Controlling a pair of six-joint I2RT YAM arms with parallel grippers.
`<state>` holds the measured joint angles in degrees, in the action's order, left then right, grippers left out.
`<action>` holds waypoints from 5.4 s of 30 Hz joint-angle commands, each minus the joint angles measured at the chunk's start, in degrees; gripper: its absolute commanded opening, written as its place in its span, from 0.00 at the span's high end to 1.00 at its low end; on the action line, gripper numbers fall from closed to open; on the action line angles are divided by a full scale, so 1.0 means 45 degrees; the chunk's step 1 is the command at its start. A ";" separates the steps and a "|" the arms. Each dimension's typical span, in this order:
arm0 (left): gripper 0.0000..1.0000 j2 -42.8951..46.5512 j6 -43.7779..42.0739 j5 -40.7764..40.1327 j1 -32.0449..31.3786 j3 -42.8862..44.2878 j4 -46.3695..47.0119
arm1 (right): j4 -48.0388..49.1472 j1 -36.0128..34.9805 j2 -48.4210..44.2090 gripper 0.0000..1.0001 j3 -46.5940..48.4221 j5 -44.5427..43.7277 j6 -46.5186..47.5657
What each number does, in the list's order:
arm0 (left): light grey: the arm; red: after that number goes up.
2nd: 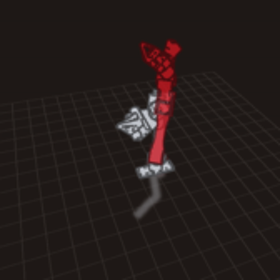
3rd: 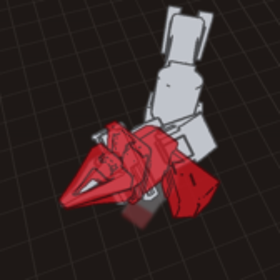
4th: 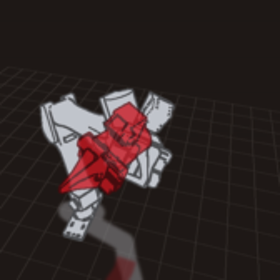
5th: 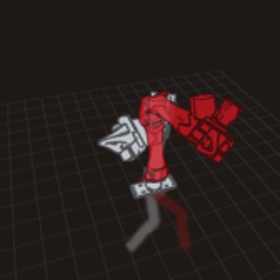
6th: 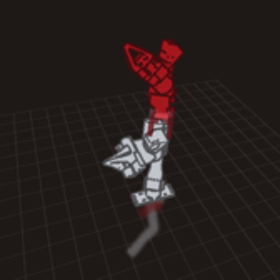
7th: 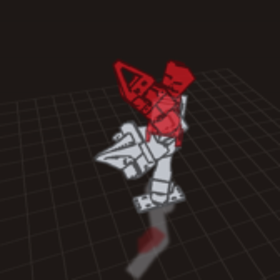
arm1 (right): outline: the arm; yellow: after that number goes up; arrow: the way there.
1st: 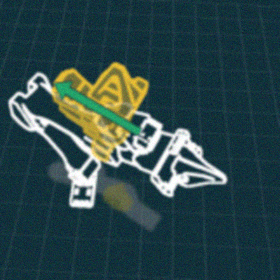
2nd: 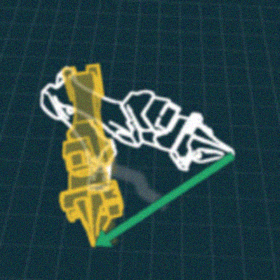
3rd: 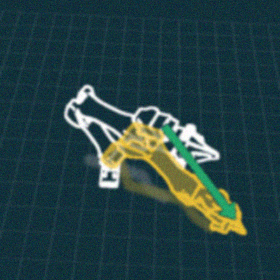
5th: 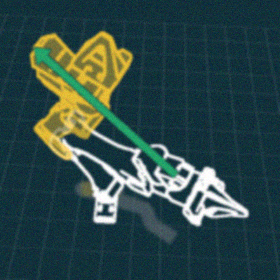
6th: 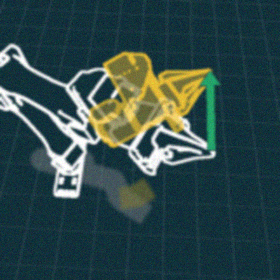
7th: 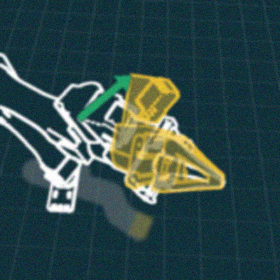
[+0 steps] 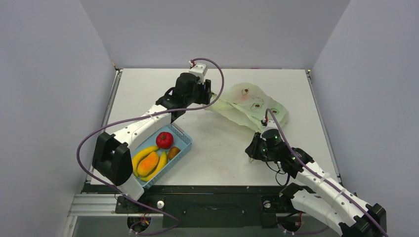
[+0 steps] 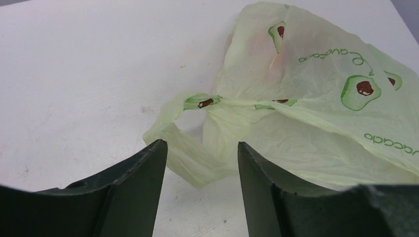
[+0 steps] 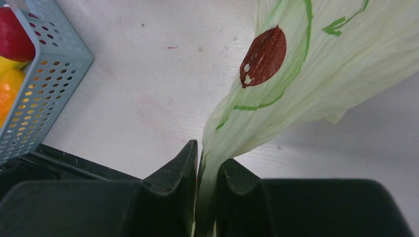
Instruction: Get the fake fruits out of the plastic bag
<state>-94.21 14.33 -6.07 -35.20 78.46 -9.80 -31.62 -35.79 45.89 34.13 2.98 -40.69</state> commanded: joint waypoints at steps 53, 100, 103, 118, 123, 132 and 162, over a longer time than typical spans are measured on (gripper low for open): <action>1.00 0.3433 0.3318 0.5542 0.2906 -0.5426 0.6902 | -0.4945 -0.2512 0.3575 0.23 0.7227 -0.8818 0.2912; 0.35 0.5277 0.3748 0.4688 0.2822 -0.1955 -0.3350 | -0.3825 0.0337 0.8563 1.00 0.9178 -0.7483 0.4658; 0.13 0.6514 0.3841 0.5105 0.2716 -0.3374 -0.2458 | -0.3749 0.0354 0.8469 1.00 0.9050 -0.7370 0.4615; 0.11 0.9640 0.9768 0.0652 -0.3250 -0.9708 0.5327 | -0.3489 0.0382 0.7397 1.00 0.9156 -0.6194 0.4377; 0.13 0.7278 1.3538 -0.3112 -0.4874 -1.0520 0.8363 | -0.3496 0.0409 0.6988 1.00 0.9195 -0.5904 0.4469; 0.03 0.2182 1.5639 -0.5059 -0.5189 -0.7417 0.8497 | -0.3397 0.0390 0.6686 1.00 0.8959 -0.5347 0.4489; 1.00 -0.0068 1.2180 -0.4106 -0.5948 -1.0320 0.9759 | -0.4551 0.3664 0.5025 1.00 1.0898 -0.6382 0.6173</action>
<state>-97.89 74.35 -23.00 -59.35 31.81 35.59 -51.55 -20.21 69.14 80.77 -27.03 -14.48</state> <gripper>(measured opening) 0.004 0.003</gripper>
